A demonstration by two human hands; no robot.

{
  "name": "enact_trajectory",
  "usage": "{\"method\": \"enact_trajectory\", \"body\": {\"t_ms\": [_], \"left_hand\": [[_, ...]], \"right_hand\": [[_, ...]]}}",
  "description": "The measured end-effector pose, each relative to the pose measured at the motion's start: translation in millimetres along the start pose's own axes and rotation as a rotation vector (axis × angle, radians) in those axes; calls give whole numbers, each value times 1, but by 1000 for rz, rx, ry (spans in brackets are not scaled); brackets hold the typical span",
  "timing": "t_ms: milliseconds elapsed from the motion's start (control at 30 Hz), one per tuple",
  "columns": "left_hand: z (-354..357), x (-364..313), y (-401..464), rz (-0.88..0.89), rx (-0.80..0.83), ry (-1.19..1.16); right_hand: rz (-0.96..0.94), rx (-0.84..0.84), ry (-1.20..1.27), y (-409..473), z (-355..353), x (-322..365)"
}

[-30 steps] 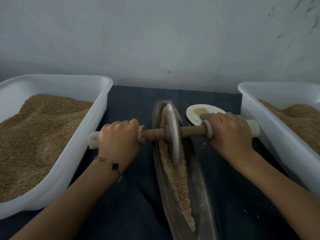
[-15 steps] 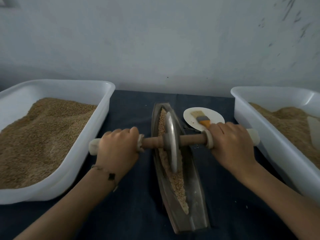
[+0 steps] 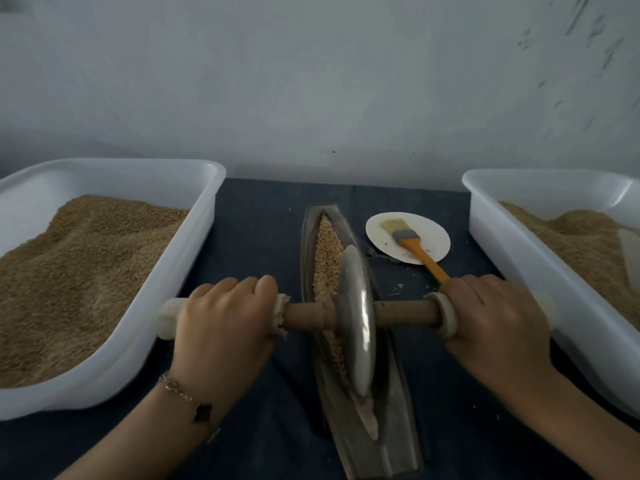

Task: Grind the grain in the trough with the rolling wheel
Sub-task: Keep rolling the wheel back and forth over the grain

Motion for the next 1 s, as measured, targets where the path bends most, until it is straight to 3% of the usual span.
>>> {"method": "enact_trajectory", "body": {"t_ms": [133,333,700,1000], "left_hand": [[32,23,16,-74,41,-5],[74,61,58,-253,169,105],[59,43,46,-188,209,148],[-15,-8,-12,10,57,34]], "right_hand": [[-6,-34,-64,29,23,-6],[64,53,-112,83,67,-22],[41,35,-56,52,50,-16],[-22,30,33,-6,-14,1]]}}
Point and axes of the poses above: each hand's wrist, its own y-axis towards the middle knuckle, its own z-axis out of the palm, x = y × z, the point moved 9 cm from there along y, towards the middle knuckle, and after that the axes turned 1 degree about y, right-handed, at the moved point
